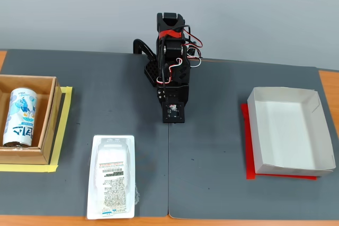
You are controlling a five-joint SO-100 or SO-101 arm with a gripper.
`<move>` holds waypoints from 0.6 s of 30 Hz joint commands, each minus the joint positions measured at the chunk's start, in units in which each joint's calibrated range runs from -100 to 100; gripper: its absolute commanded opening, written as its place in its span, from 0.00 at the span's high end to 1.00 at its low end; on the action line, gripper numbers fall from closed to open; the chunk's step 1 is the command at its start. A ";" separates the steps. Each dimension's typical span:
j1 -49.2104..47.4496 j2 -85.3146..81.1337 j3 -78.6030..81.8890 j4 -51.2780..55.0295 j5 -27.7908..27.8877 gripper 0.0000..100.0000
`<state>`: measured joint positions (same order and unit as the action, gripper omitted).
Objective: Pick the sandwich and put it in the gray box
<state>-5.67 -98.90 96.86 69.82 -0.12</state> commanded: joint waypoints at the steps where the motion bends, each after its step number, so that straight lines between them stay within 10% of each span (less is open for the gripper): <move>1: 0.12 -0.43 -3.19 0.32 -0.06 0.98; 18: -0.11 -0.43 -3.10 -0.03 0.10 0.98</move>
<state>-5.67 -98.90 96.86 69.82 -0.12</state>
